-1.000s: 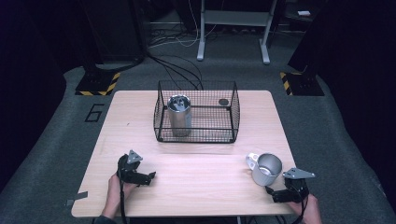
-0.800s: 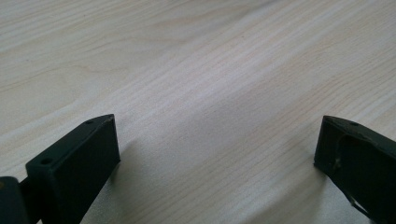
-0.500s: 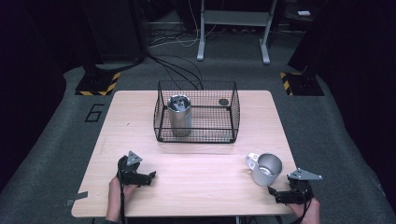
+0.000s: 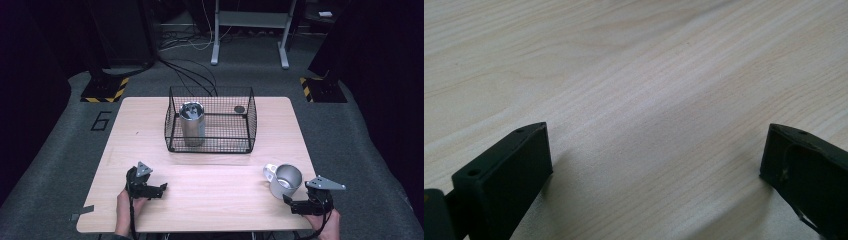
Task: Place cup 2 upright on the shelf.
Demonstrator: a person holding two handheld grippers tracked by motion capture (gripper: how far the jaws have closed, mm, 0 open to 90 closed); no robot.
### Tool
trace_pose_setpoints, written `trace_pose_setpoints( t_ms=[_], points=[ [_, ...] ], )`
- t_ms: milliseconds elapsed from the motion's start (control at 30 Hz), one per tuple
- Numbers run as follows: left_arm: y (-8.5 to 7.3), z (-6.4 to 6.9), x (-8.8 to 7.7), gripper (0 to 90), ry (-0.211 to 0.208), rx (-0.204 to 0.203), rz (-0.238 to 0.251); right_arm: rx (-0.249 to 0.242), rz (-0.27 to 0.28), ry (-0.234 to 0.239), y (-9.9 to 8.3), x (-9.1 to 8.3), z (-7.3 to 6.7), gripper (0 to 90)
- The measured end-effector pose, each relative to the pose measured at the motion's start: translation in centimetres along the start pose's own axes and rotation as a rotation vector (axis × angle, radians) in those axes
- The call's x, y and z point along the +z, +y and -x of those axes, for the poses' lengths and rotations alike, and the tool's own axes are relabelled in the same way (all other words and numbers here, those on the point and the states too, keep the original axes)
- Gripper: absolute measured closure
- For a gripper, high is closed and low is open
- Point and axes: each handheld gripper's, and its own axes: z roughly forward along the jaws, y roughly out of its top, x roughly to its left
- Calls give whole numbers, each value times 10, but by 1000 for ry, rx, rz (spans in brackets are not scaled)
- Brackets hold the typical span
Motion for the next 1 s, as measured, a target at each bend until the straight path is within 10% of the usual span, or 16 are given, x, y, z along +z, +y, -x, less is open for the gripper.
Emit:
trace_pose_setpoints(
  t_ms=[1000],
  points=[
    [0,0,0,1,1,-1,0,-58,35,-45,39,18,-11,41]
  ],
)
